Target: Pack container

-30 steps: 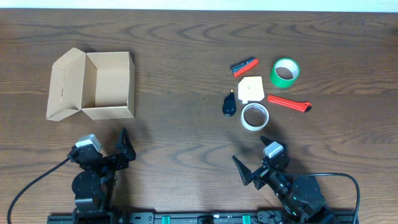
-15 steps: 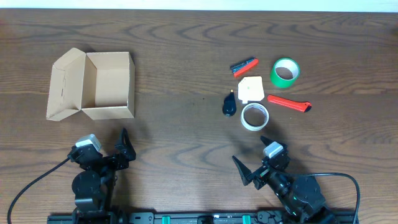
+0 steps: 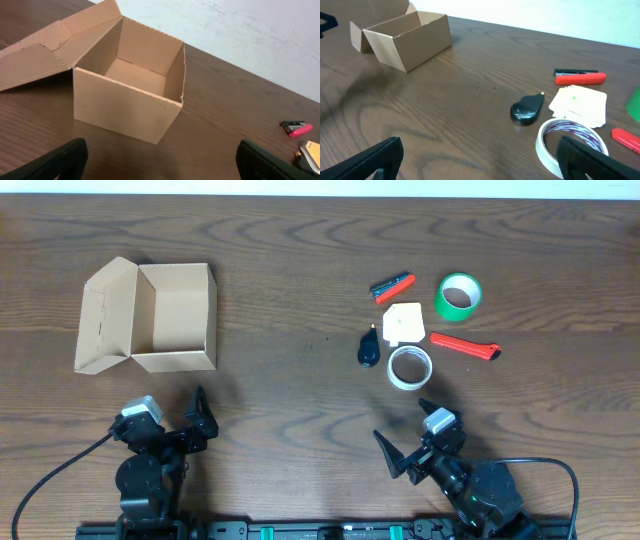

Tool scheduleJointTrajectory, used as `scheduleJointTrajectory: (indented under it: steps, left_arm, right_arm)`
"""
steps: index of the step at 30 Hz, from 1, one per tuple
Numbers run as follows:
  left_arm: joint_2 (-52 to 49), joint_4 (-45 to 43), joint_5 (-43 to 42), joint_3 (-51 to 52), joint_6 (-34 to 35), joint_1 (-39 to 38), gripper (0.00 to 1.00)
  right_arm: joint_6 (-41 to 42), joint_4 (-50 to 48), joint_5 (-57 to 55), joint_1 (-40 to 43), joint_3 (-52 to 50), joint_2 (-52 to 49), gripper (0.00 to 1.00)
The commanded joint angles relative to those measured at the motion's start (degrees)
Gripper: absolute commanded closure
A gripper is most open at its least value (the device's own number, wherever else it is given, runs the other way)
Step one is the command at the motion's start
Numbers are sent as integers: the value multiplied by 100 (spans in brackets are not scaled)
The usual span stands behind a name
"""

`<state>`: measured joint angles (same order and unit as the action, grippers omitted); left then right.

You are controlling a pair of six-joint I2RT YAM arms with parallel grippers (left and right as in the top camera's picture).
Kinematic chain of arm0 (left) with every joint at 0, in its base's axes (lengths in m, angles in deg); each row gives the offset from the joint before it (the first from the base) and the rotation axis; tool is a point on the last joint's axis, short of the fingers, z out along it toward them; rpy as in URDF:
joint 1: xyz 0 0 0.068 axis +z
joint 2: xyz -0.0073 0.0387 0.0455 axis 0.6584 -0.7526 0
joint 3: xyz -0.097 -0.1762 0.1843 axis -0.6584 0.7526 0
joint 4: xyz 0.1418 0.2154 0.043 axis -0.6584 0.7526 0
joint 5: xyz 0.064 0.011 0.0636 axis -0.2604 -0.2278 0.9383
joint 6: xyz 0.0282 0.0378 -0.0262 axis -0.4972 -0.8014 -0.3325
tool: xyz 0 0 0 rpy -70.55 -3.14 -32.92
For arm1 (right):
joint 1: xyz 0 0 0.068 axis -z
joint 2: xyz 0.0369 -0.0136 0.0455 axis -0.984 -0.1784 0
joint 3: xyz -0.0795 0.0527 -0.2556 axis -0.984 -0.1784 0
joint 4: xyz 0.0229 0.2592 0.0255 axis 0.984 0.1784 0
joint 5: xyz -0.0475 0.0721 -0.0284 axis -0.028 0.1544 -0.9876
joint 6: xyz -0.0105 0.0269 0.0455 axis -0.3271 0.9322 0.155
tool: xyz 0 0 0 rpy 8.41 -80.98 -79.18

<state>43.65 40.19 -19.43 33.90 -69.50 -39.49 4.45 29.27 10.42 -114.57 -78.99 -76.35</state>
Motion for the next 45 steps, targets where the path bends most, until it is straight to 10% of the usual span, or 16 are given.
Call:
scheduleJointTrajectory:
  steps: [1,28,45]
  left_arm:
    - [37,24,46,146,0,20,5]
    - [-376,247,-535,-424,-328,15,4]
    - [-5742,824,-166,-4026,-1860,13,5]
  right_arm:
    - [31,-7,-59,-48,-26,52,1]
    - [33,-7,-61,-48,-26,52,1]
    - [31,-7,-59,-48,-26,52,1]
